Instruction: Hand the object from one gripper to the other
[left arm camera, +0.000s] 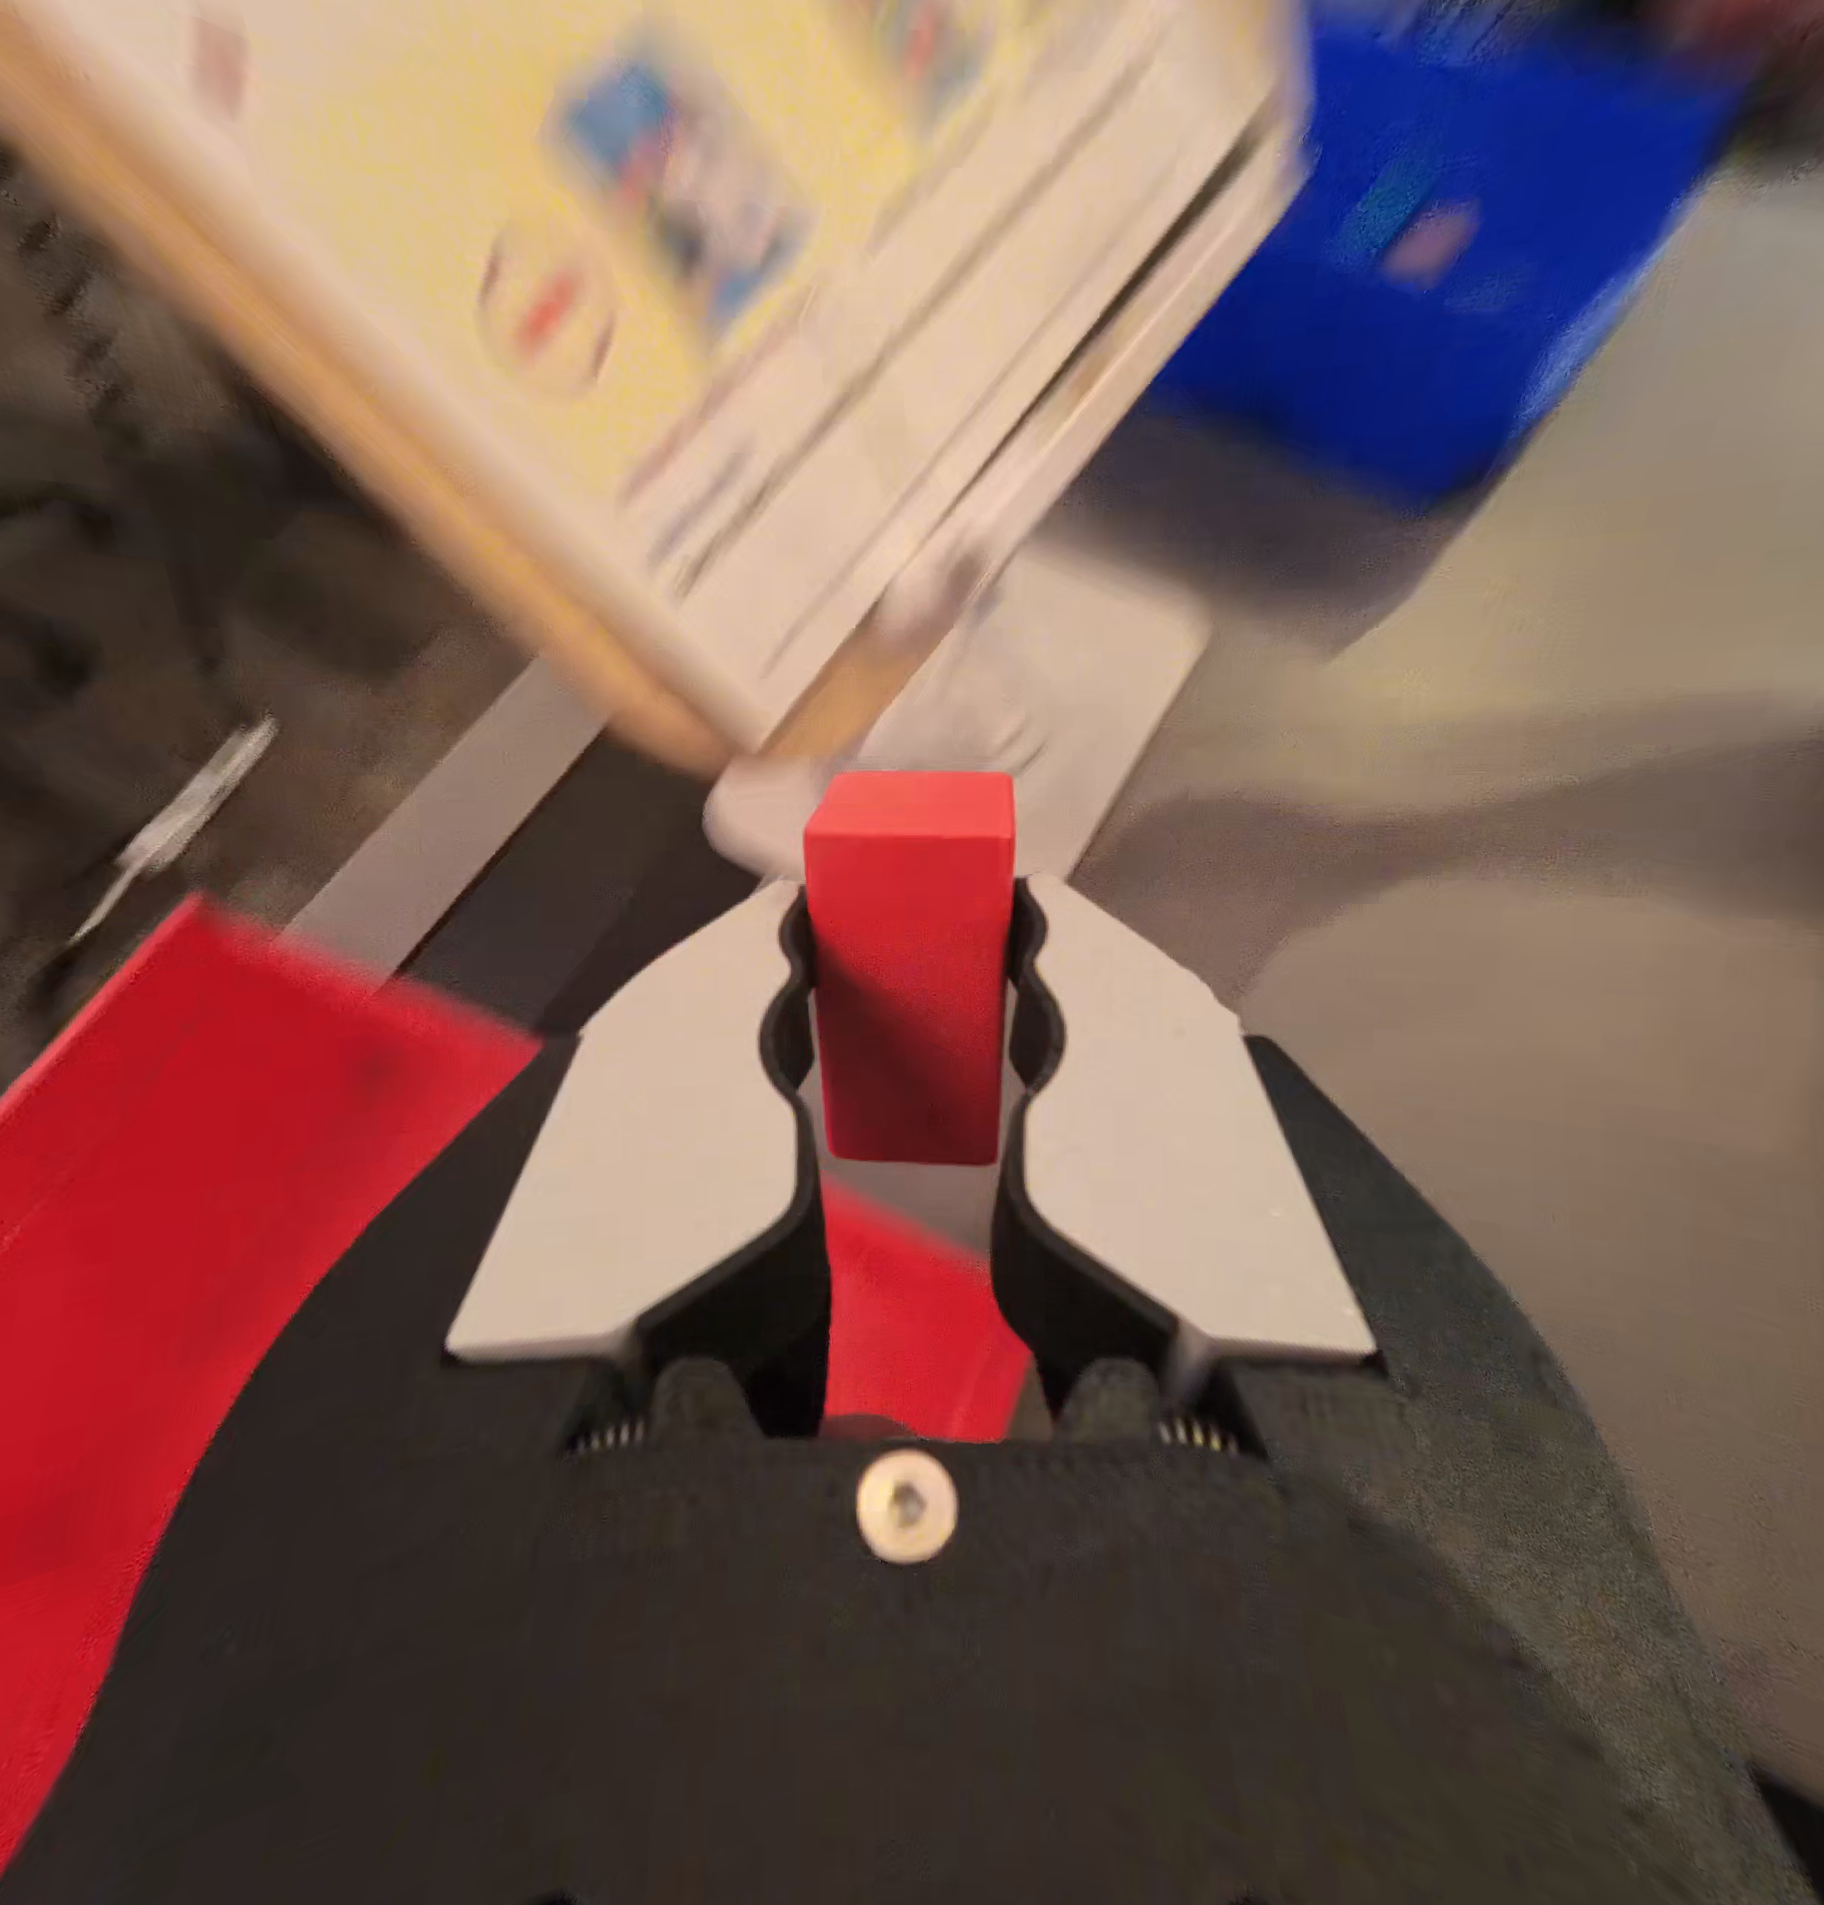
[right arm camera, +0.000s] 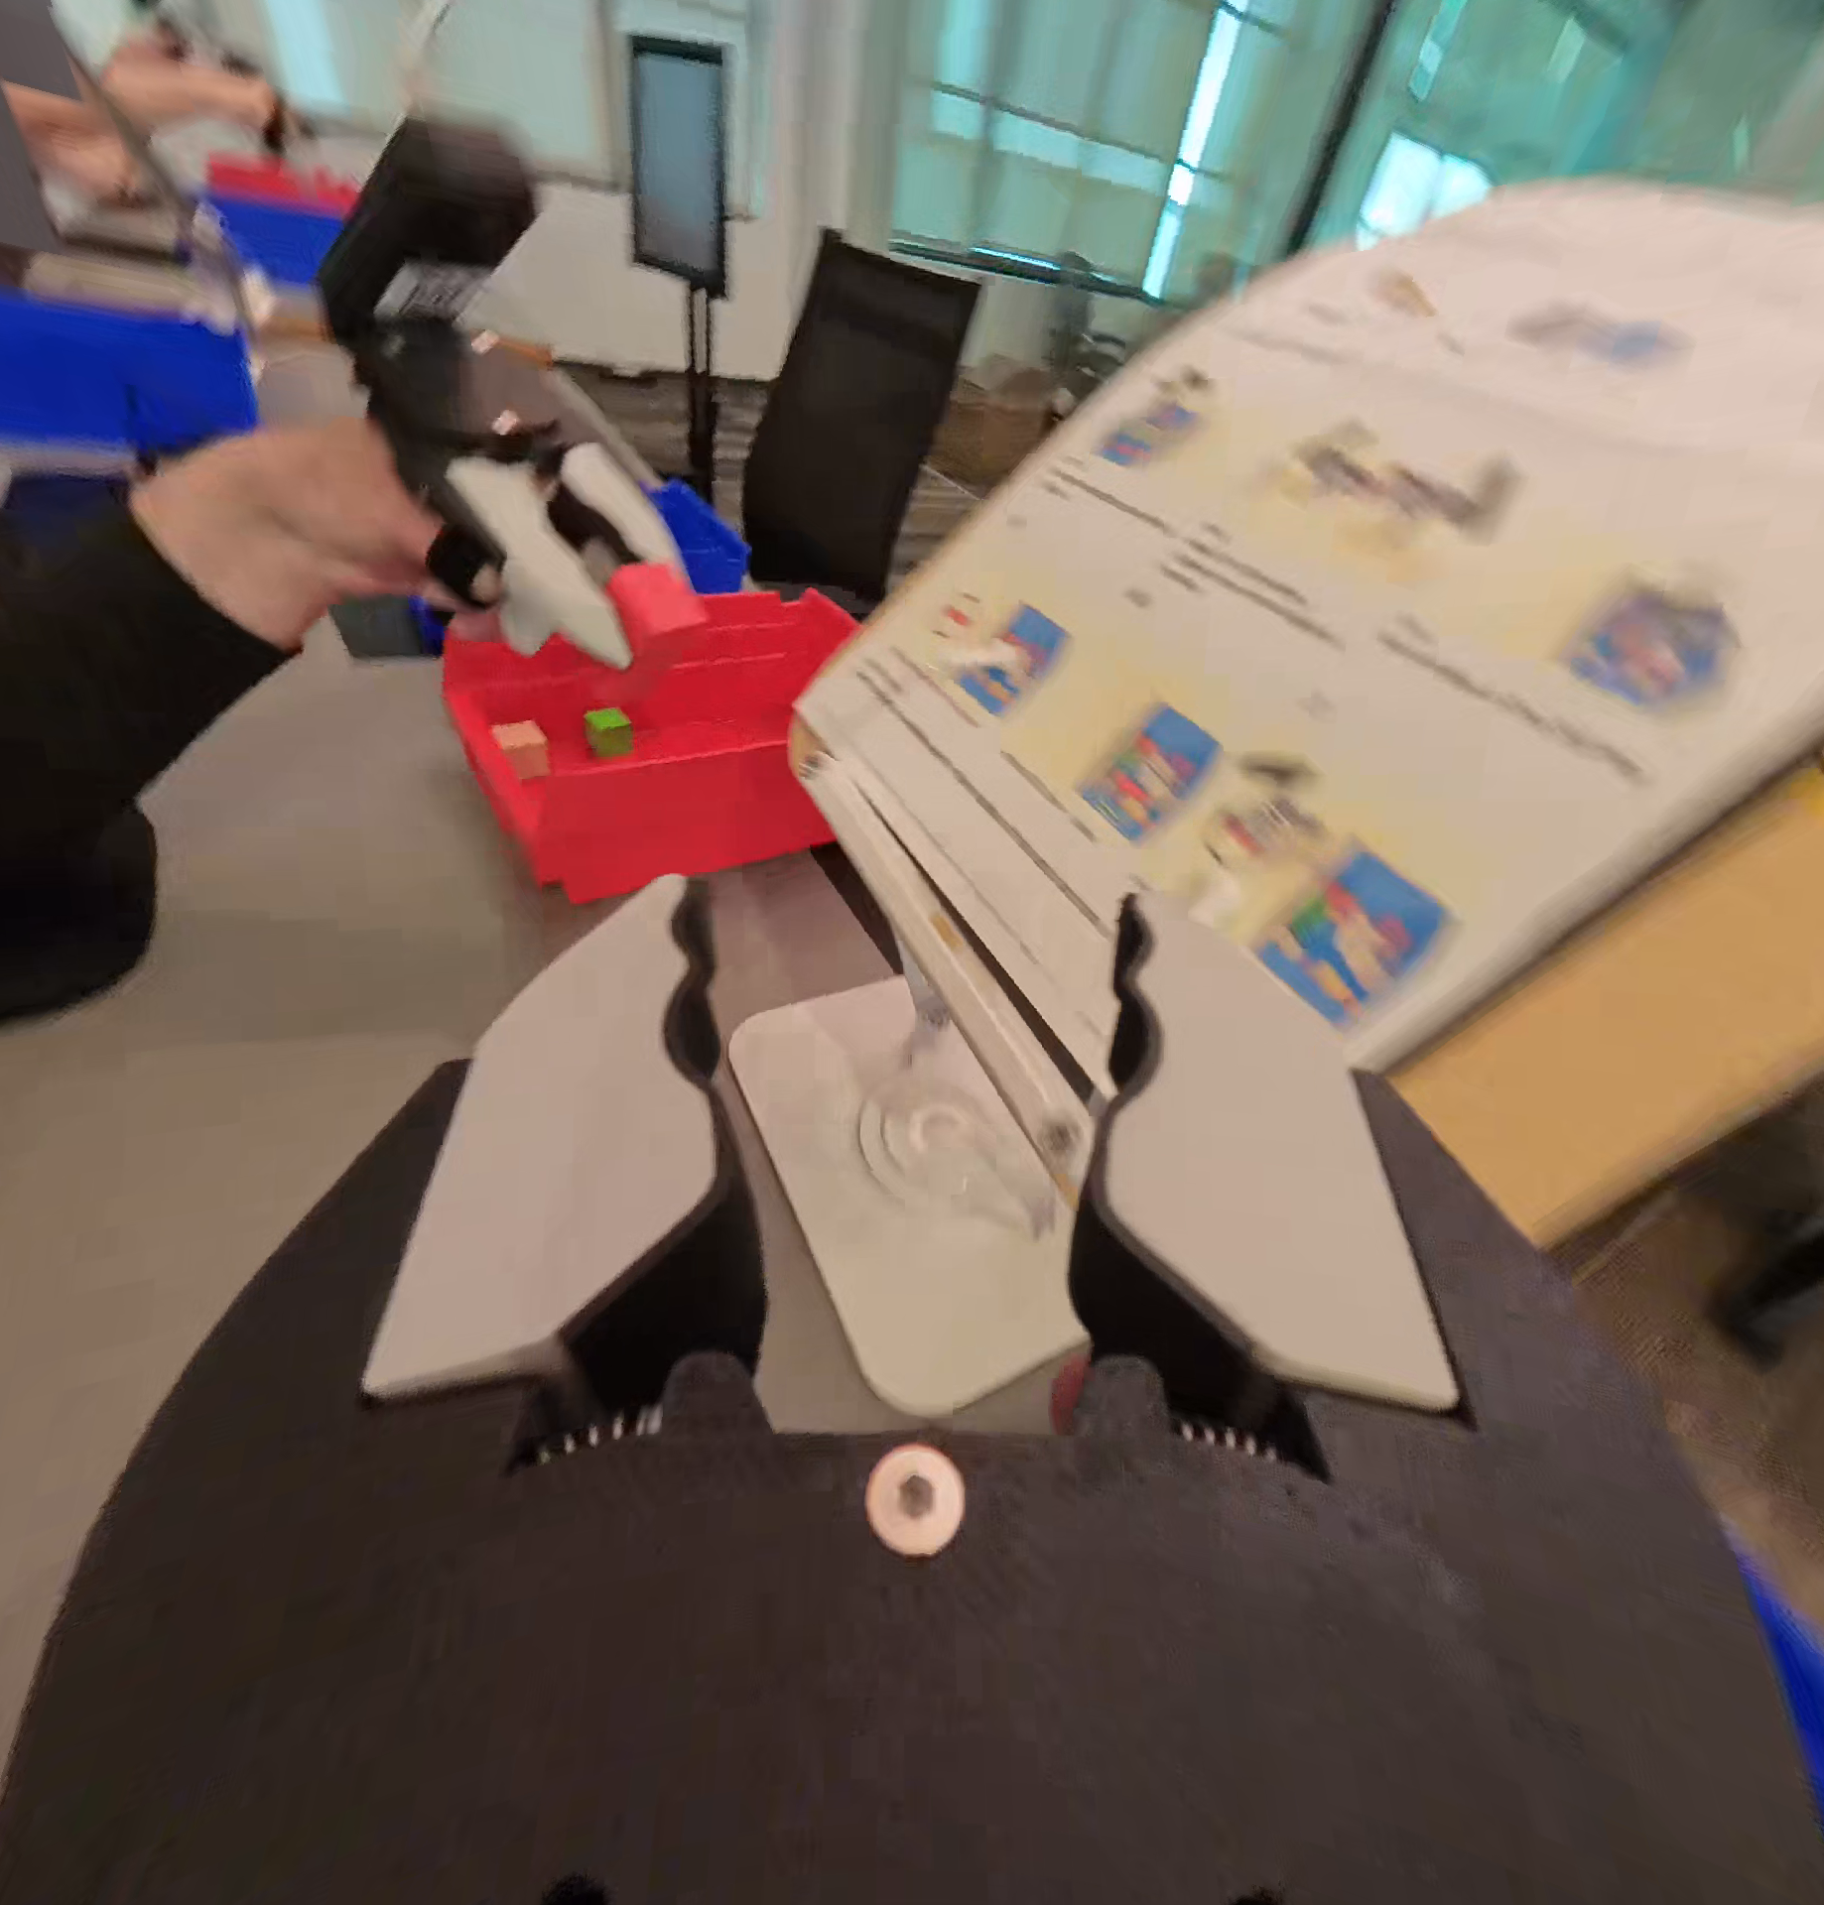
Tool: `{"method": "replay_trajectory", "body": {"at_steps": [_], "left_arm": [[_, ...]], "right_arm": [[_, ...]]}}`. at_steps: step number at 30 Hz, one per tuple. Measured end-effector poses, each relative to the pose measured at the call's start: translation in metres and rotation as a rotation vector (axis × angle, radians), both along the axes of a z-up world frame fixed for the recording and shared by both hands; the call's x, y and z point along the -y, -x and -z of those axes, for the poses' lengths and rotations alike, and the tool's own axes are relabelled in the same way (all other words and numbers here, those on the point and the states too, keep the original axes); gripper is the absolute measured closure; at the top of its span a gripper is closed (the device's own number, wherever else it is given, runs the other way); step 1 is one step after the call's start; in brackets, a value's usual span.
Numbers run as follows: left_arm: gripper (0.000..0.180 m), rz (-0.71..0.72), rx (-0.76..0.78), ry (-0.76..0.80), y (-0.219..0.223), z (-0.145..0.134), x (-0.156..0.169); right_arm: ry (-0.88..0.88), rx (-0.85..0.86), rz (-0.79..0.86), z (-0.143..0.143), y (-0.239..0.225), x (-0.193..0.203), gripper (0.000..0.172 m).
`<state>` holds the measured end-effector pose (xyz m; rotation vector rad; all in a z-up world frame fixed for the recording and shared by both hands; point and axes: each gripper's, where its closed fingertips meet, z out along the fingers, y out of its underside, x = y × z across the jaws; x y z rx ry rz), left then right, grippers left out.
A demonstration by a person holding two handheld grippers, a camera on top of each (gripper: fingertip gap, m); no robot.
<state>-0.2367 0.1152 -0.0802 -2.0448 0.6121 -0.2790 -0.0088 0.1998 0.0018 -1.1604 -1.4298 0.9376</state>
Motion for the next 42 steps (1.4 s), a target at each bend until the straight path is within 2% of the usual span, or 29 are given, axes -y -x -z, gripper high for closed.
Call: {"method": "replay_trajectory", "body": {"at_steps": [3,6,9,11,12,23,26,29,31,33,37,40,42], "left_arm": [[0.145,0.188,0.280,-0.076,-0.077,-0.043,-0.001],[0.145,0.359,0.498,-0.028,-0.137,-0.055,0.004],[0.145,0.450,0.637,0.036,-0.168,-0.057,0.008],[0.145,0.489,0.672,0.056,-0.178,-0.056,0.010],[0.145,0.495,0.678,0.065,-0.180,-0.054,0.011],[0.145,0.609,0.794,0.031,-0.192,-0.077,0.026],[0.142,0.586,0.799,-0.001,-0.188,-0.083,0.025],[0.138,0.528,0.746,-0.040,-0.175,-0.085,0.021],[0.137,0.441,0.643,-0.079,-0.157,-0.082,0.015],[0.136,0.306,0.517,-0.094,-0.129,-0.076,0.007],[0.132,-0.033,0.149,-0.036,-0.048,-0.040,-0.004],[0.127,-0.197,0.022,0.071,0.005,-0.012,0.001],[0.124,-0.263,-0.045,0.223,0.035,0.020,0.012]], "right_arm": [[-0.325,-0.006,-0.077,0.006,0.043,0.058,0.082],[-0.560,0.032,-0.082,0.025,0.074,0.093,0.070],[-0.673,0.049,-0.069,0.037,0.088,0.105,0.072],[-0.727,0.060,-0.029,0.038,0.088,0.101,0.082],[-0.736,0.060,-0.021,0.036,0.086,0.099,0.094],[-0.681,0.009,-0.074,0.012,0.072,0.117,0.096],[-0.679,-0.009,-0.055,0.002,0.064,0.113,0.096],[-0.656,-0.019,0.049,-0.015,0.040,0.080,0.096],[-0.603,-0.004,0.175,-0.024,0.011,0.035,0.096],[-0.512,0.067,0.334,-0.016,-0.025,-0.024,0.096],[-0.283,0.240,0.603,0.030,-0.105,-0.122,0.096],[-0.055,0.331,0.690,0.079,-0.148,-0.162,0.096],[0.082,0.409,0.720,0.114,-0.167,-0.176,0.095]]}}
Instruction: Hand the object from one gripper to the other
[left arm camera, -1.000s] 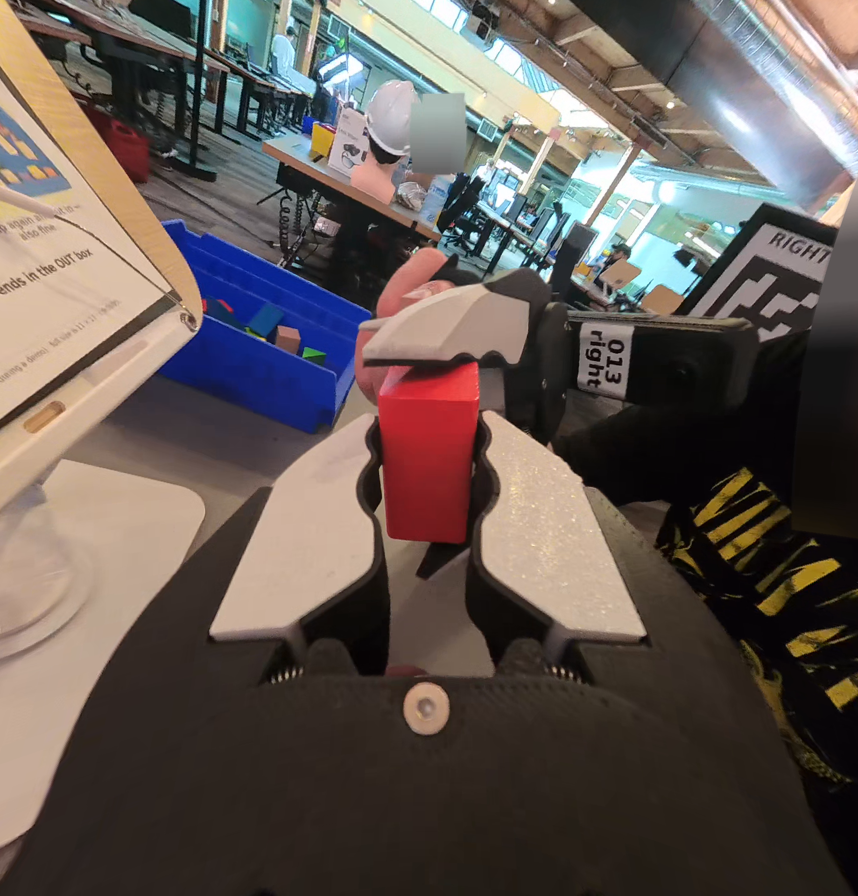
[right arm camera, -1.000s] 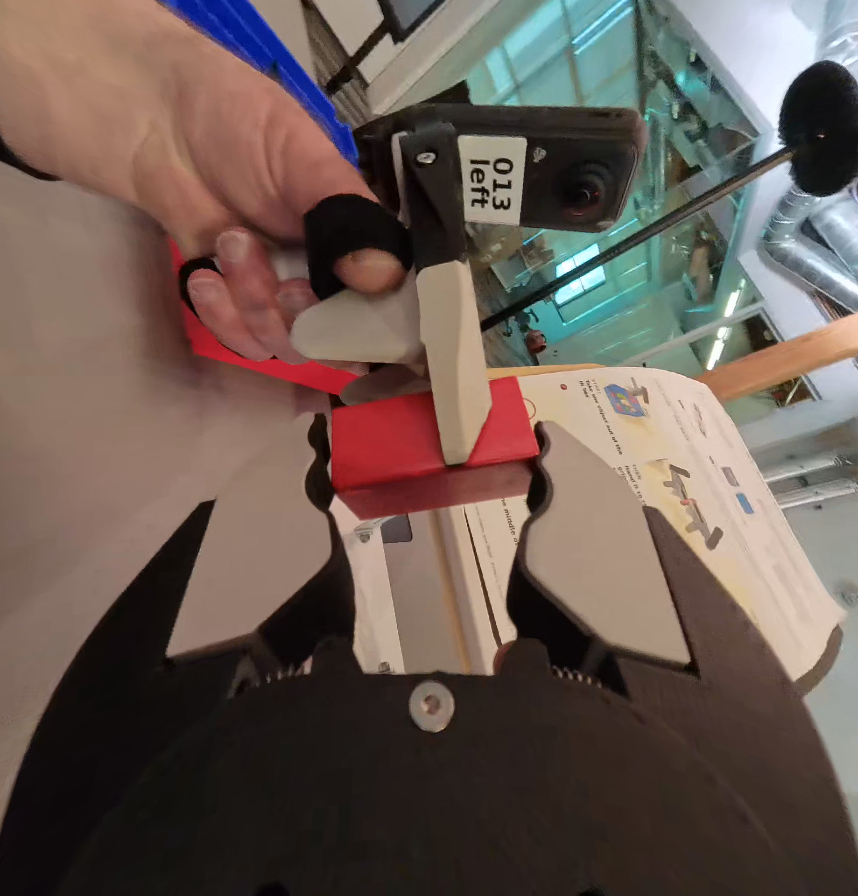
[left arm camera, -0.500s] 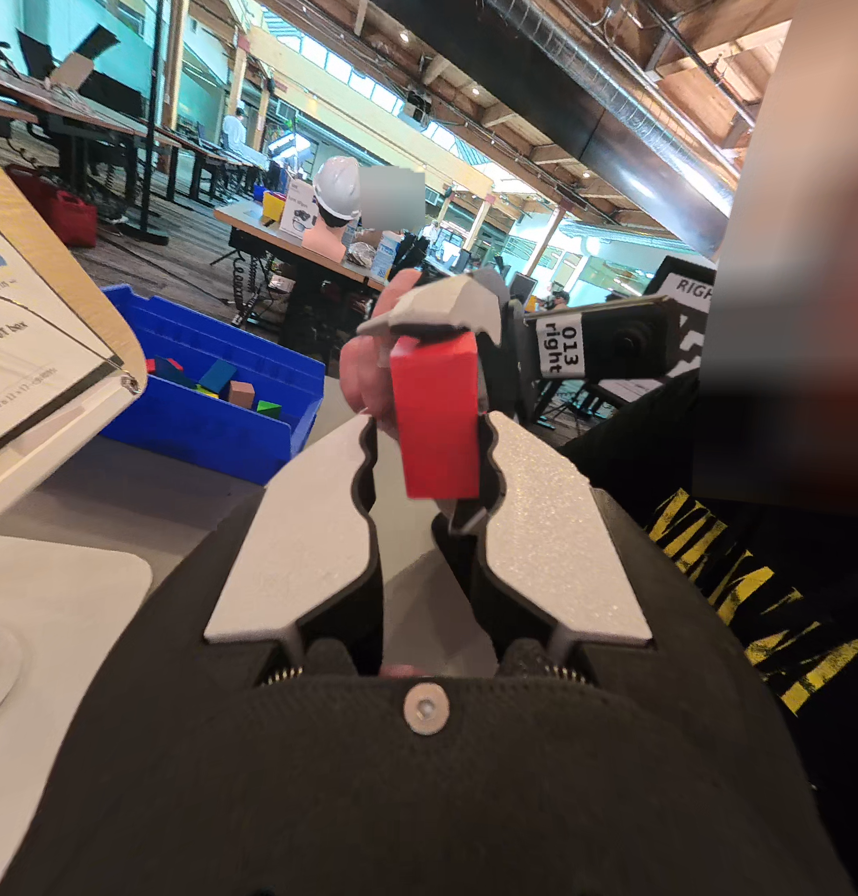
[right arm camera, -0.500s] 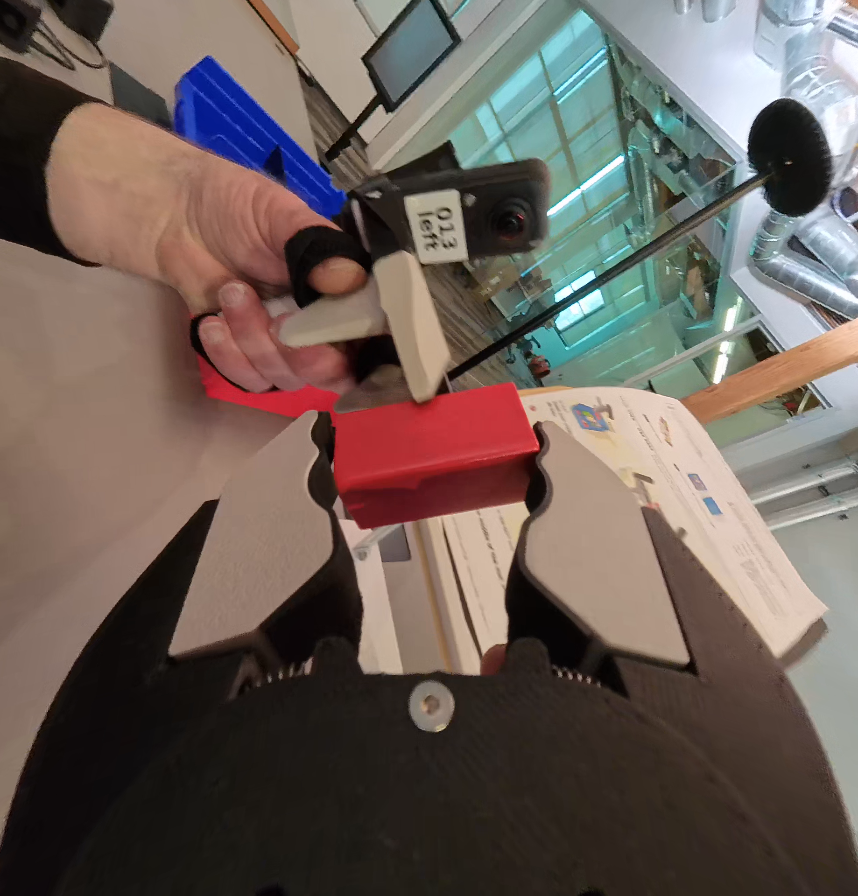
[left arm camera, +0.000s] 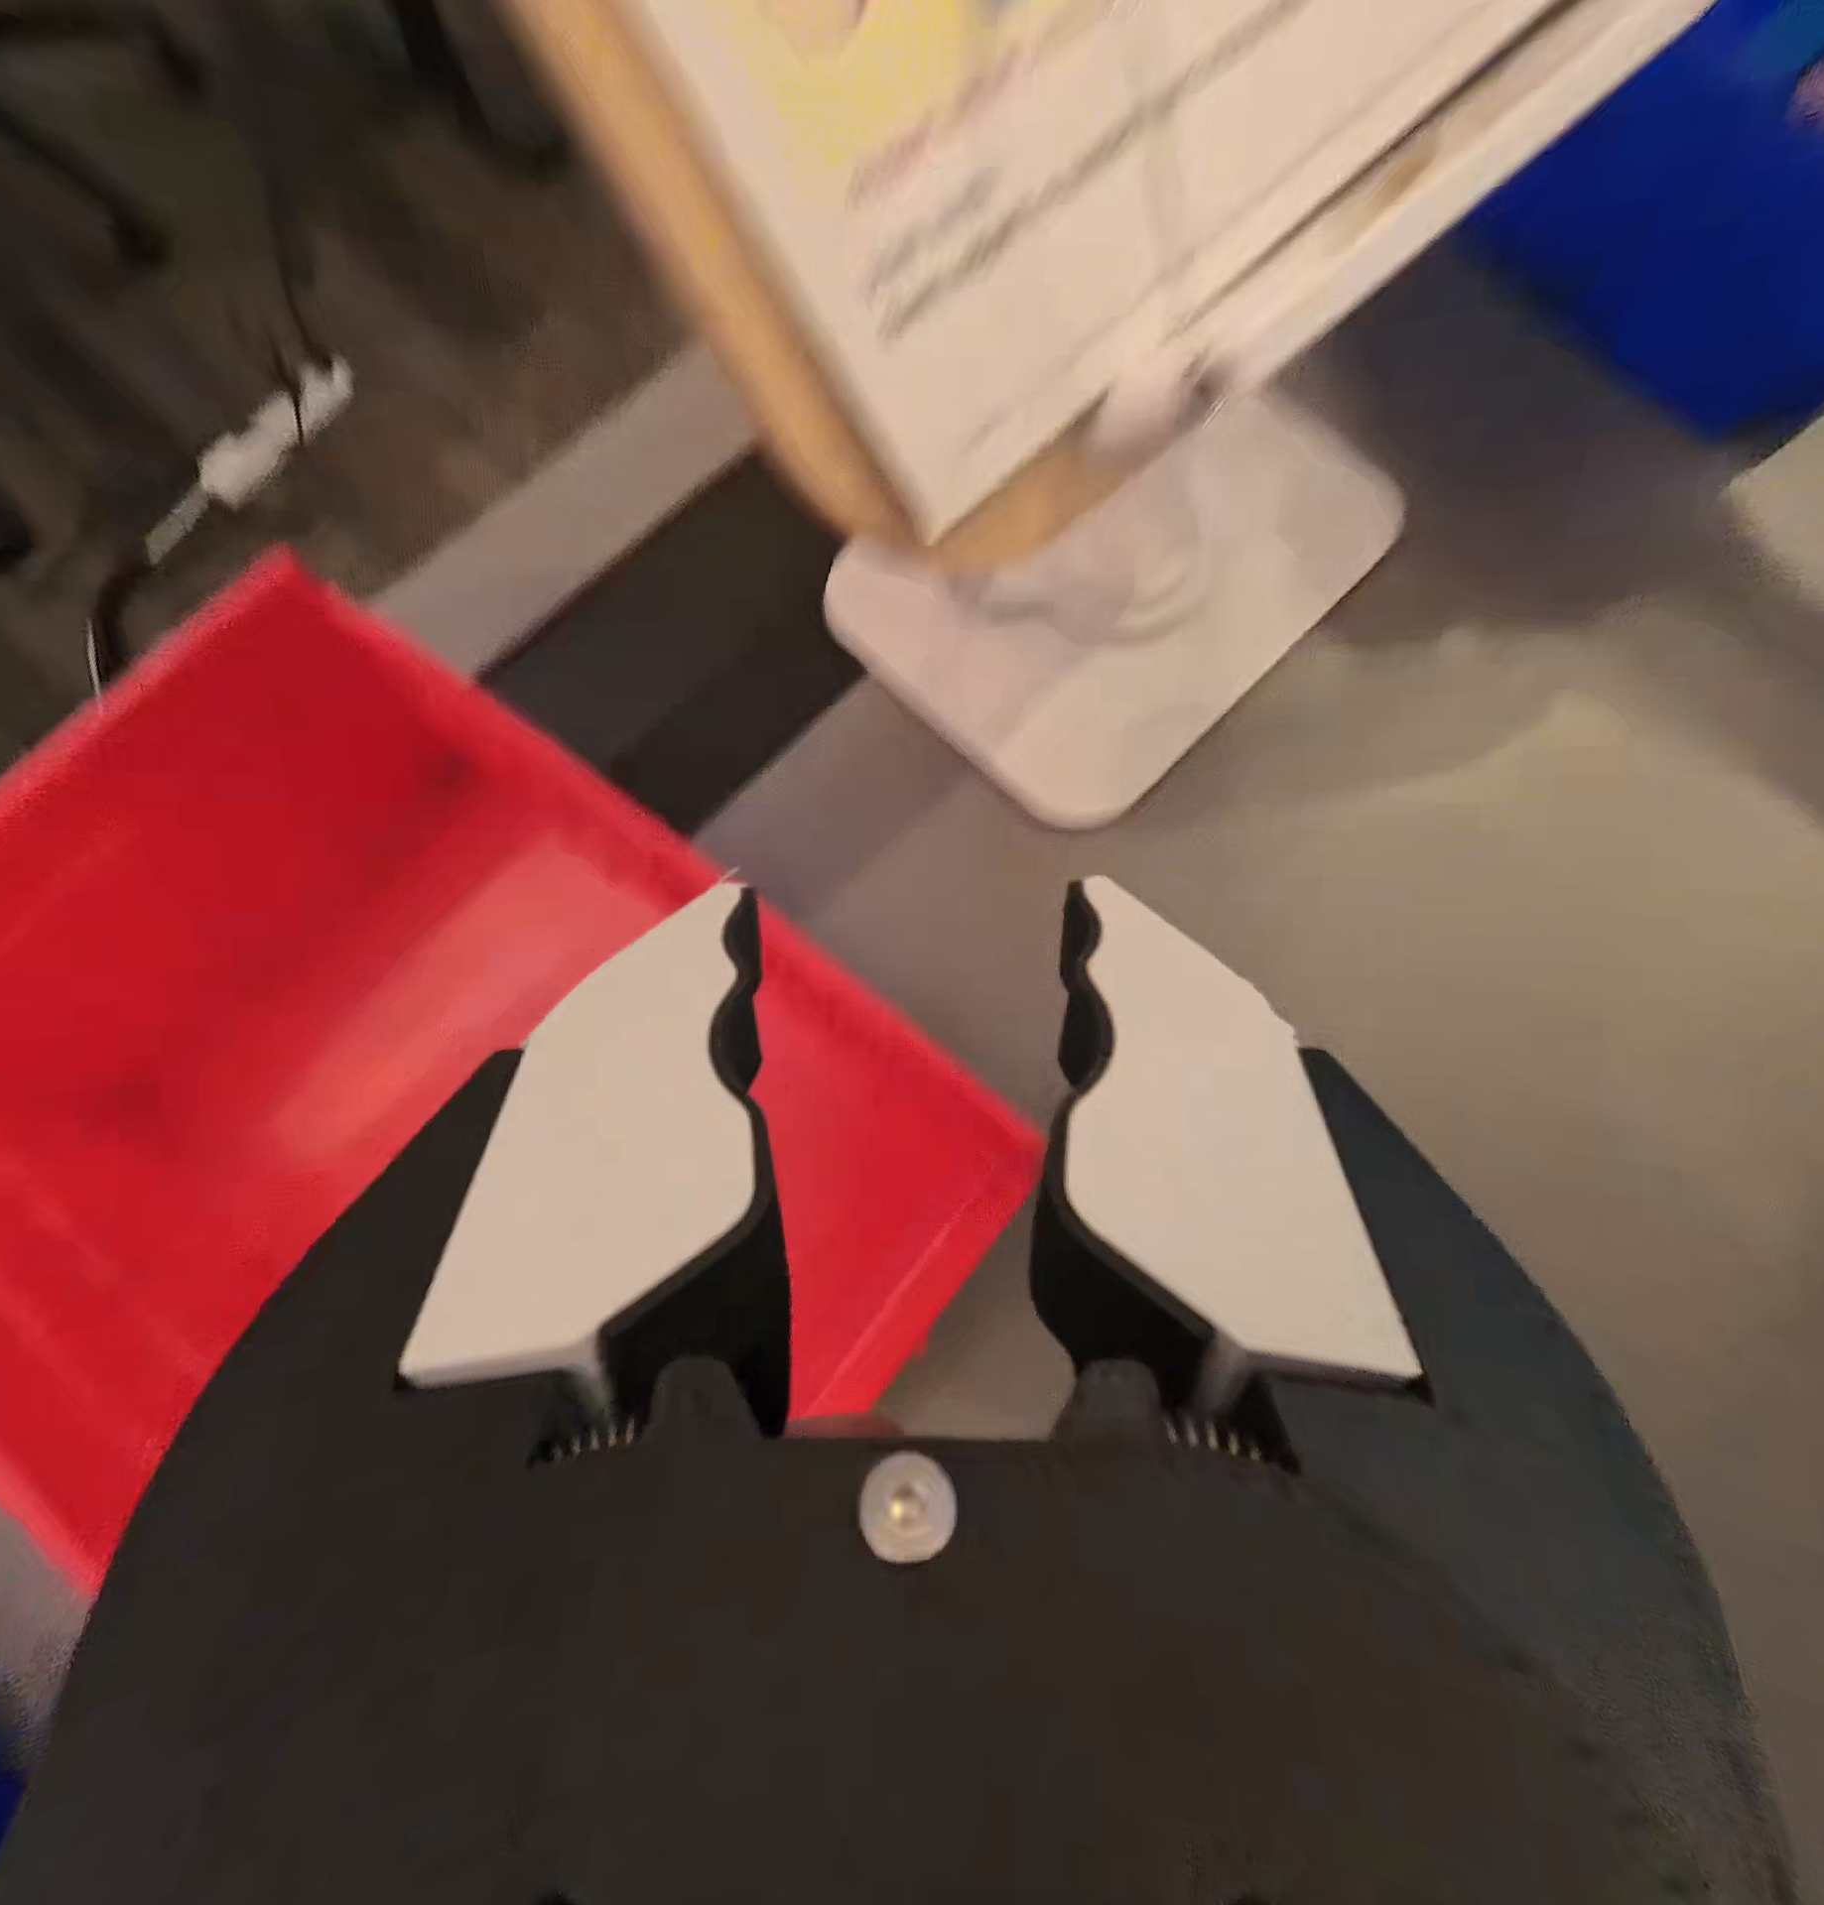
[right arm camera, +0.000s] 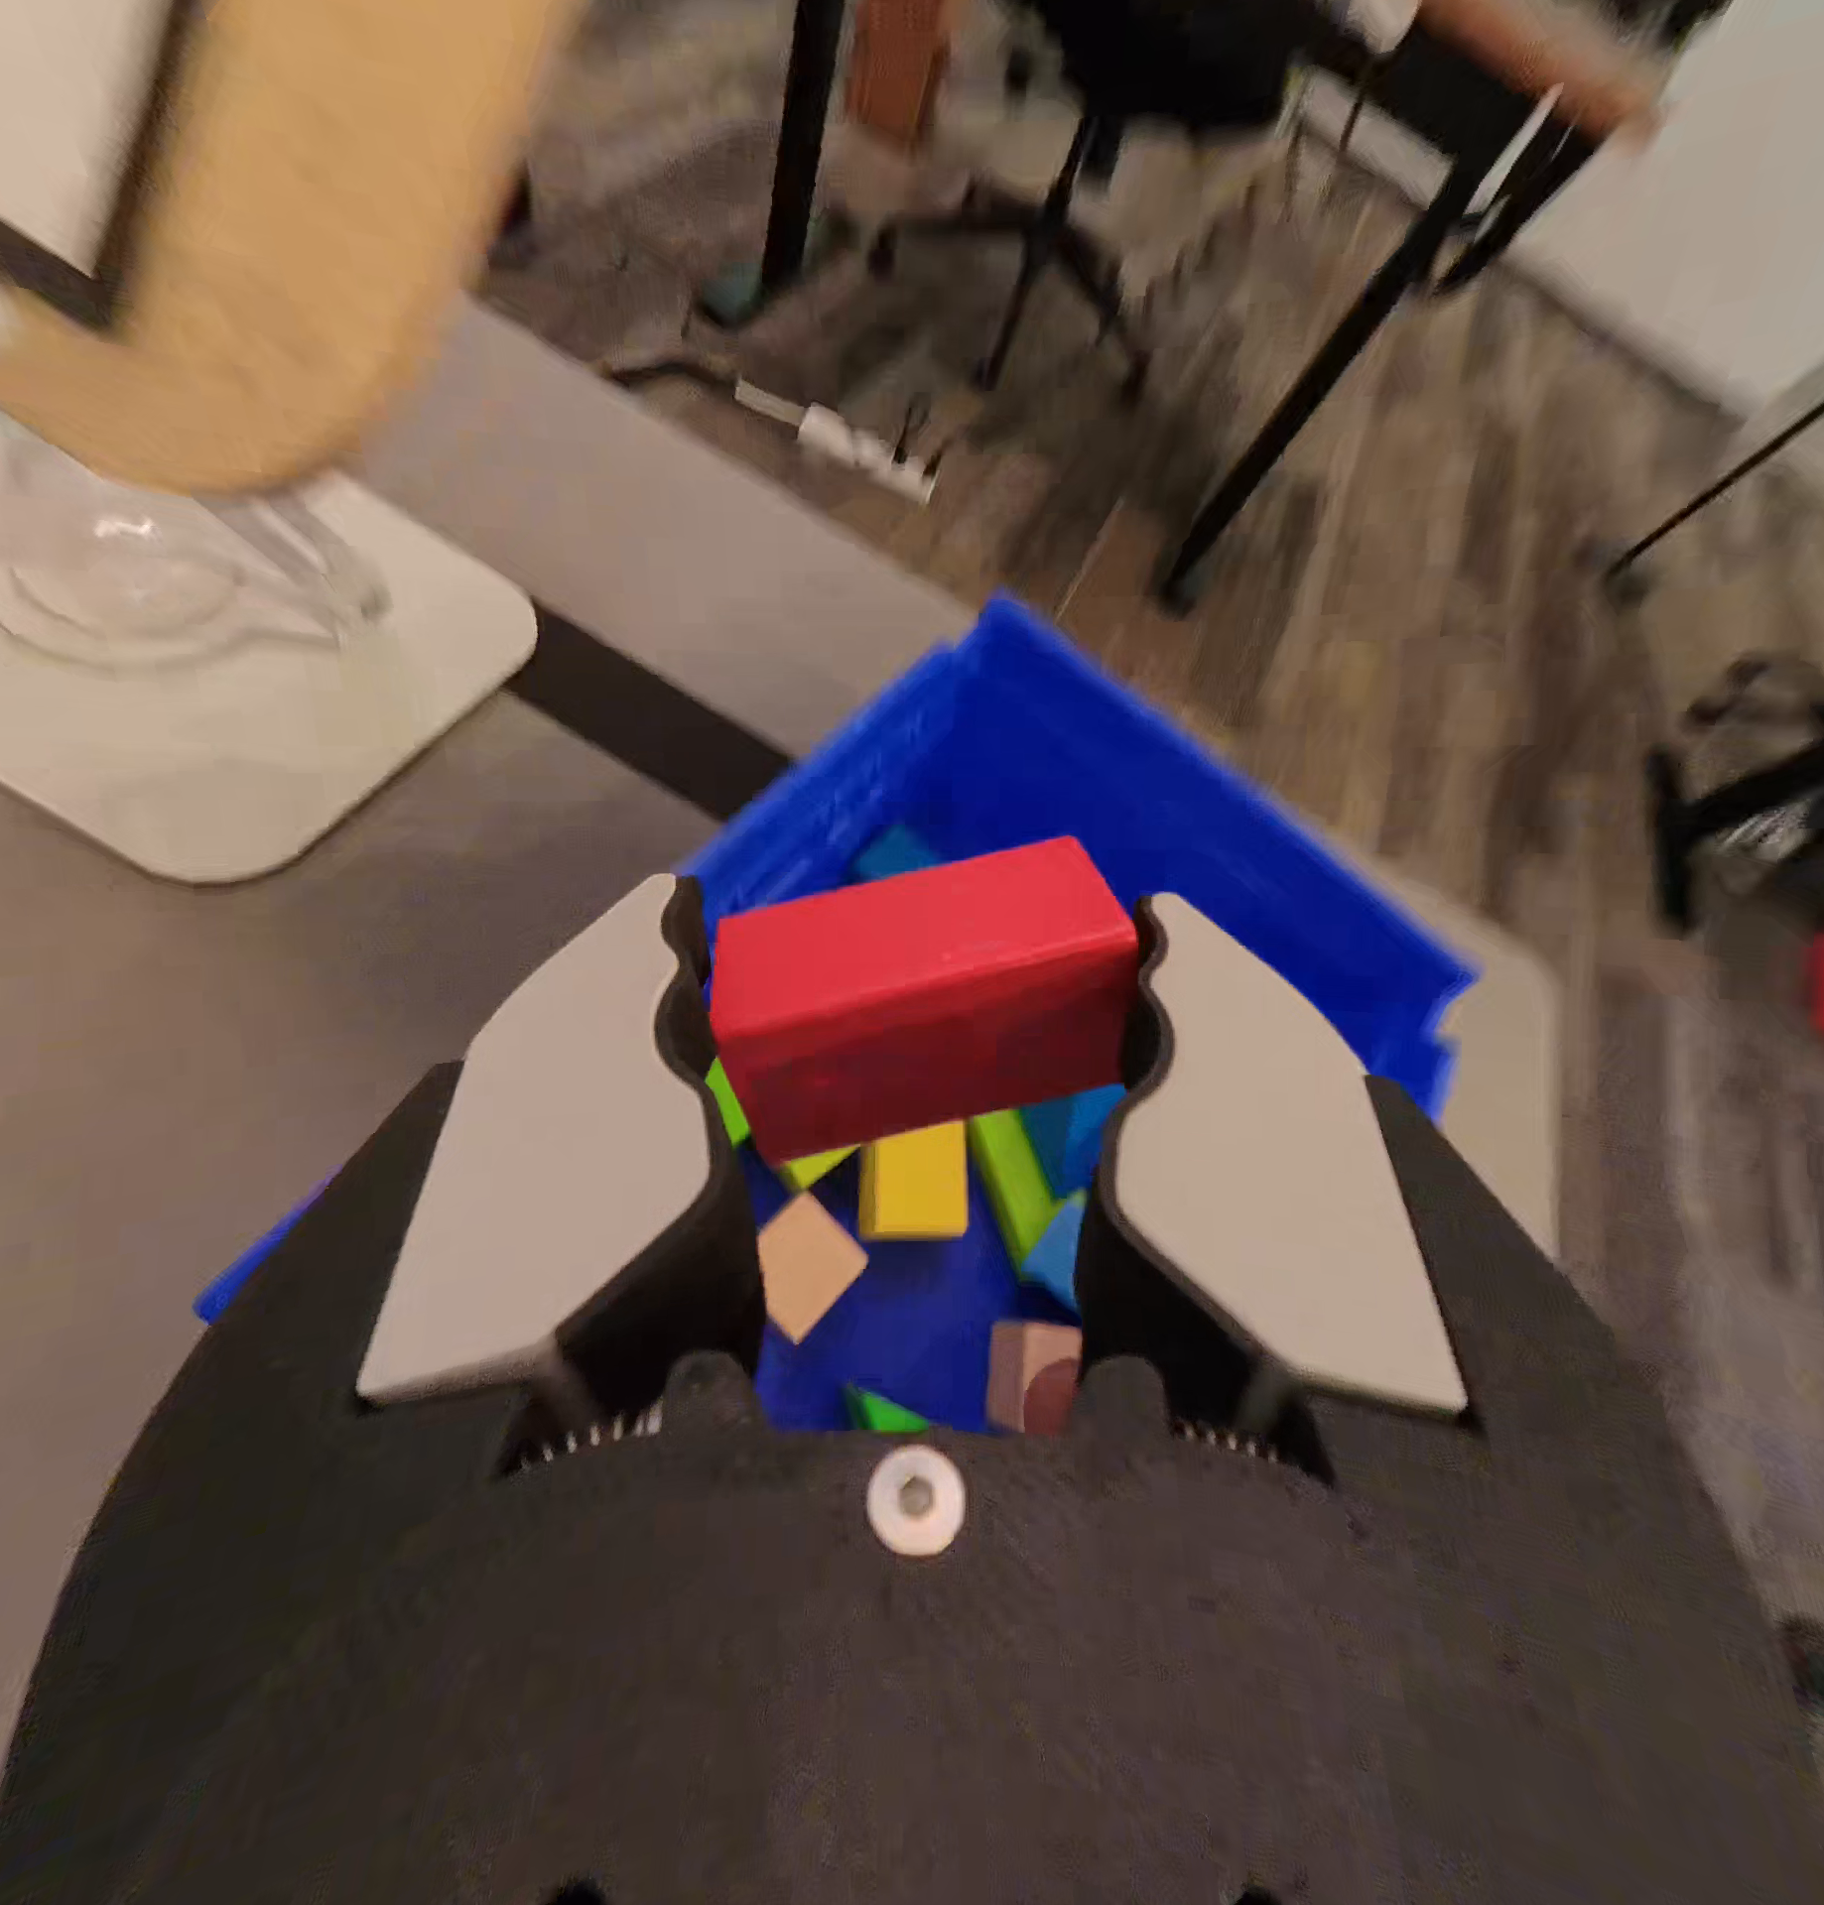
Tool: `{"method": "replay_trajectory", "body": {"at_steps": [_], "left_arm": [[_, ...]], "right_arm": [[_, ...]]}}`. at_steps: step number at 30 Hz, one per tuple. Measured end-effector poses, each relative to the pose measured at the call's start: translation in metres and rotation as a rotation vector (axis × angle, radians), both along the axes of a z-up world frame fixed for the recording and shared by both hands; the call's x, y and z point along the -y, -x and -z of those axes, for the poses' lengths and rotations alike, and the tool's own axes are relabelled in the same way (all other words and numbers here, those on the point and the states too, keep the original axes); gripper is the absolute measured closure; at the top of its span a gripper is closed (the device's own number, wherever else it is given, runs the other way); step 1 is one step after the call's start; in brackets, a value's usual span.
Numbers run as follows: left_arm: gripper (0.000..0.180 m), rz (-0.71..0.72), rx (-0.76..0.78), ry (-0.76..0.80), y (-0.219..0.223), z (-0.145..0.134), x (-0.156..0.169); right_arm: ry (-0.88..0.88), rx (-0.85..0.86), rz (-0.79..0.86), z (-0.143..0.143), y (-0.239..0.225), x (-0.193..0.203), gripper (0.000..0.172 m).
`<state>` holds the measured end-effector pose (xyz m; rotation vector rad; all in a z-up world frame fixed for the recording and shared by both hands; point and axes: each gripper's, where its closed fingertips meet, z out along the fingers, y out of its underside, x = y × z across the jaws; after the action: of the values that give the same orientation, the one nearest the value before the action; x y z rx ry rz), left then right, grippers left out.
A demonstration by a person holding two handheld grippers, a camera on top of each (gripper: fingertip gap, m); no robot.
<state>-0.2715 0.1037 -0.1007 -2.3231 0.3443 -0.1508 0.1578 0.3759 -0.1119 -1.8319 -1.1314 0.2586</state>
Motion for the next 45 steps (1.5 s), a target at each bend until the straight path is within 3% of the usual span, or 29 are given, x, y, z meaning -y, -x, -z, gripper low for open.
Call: {"method": "replay_trajectory", "body": {"at_steps": [2,4,11,17,21,30,32,36,42,45], "left_arm": [[0.119,-0.085,-0.071,0.161,0.032,0.036,0.012],[0.112,-0.154,-0.123,0.283,0.058,0.065,0.021],[0.093,-0.219,-0.234,0.632,0.089,0.127,0.065],[0.099,-0.268,-0.159,0.800,0.095,0.156,0.089],[0.117,-0.267,-0.062,0.805,0.089,0.158,0.088],[0.133,-0.221,0.091,0.739,0.072,0.161,0.071],[0.148,-0.151,0.154,0.708,0.057,0.159,0.062],[0.146,-0.119,0.146,0.646,0.051,0.153,0.049],[0.136,-0.376,-0.040,0.461,0.115,0.121,0.040],[0.130,-0.461,-0.080,0.488,0.135,0.124,0.051]], "right_arm": [[0.122,0.007,0.063,0.026,-0.013,-0.010,0.096],[0.156,-0.015,0.086,0.034,-0.017,-0.015,0.096],[0.098,-0.057,0.062,0.010,-0.008,-0.010,0.098],[0.094,-0.027,0.040,0.010,0.000,-0.005,0.097],[0.102,-0.033,0.033,0.011,0.003,-0.005,0.097],[0.082,-0.064,0.010,-0.001,0.012,0.001,0.099],[0.078,-0.068,0.004,-0.004,0.014,0.002,0.099],[0.068,-0.070,-0.001,-0.008,0.015,0.004,0.100],[0.062,-0.103,0.008,-0.015,0.011,0.003,0.101],[0.065,-0.093,0.006,-0.012,0.013,0.004,0.101]]}}
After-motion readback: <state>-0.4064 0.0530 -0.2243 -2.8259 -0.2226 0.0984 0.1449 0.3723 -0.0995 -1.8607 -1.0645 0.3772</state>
